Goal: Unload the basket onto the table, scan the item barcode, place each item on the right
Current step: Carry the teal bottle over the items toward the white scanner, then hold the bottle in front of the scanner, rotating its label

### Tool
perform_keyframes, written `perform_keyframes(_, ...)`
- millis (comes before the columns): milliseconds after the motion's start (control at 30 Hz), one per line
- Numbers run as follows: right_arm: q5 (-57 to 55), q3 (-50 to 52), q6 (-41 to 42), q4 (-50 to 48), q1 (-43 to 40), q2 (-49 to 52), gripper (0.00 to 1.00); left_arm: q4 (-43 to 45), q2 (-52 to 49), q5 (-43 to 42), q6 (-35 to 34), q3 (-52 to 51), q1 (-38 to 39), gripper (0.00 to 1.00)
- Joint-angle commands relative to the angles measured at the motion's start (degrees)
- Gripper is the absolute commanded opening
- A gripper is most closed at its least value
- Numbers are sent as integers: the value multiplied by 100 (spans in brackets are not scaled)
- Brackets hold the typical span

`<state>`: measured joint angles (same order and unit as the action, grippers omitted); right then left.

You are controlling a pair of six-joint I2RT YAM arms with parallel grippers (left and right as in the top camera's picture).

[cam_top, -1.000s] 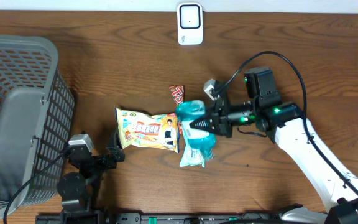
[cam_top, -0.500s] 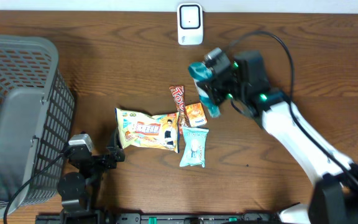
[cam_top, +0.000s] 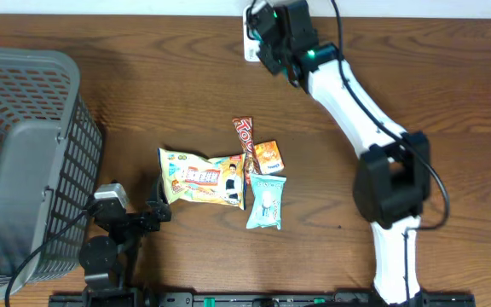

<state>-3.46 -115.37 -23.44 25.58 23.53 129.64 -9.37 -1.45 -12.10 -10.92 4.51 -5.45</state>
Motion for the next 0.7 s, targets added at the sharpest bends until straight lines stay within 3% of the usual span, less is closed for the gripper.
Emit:
perform_keyframes(0, -815, -1056, -861, -144, 37, 601, 1, -48, 4, -33, -52, -140, 17, 98)
perform_keyframes(233, -1427, -1685, -1593, -684, 278, 1329, 1, -48, 4, -33, -52, -140, 17, 98)
perform_keyframes(400, -2164, -1766, -1451, -787, 391, 1340, 1, -48, 4, -33, -52, -140, 17, 98)
perform_keyframes(533, -3362, -2164, -1357, -111, 433, 1290, 1, -48, 4, -33, -52, -140, 17, 98)
perform_keyframes(667, -4341, -2415, -791, 1259, 328, 1021, 1, -48, 4, -33, -52, -140, 17, 98)
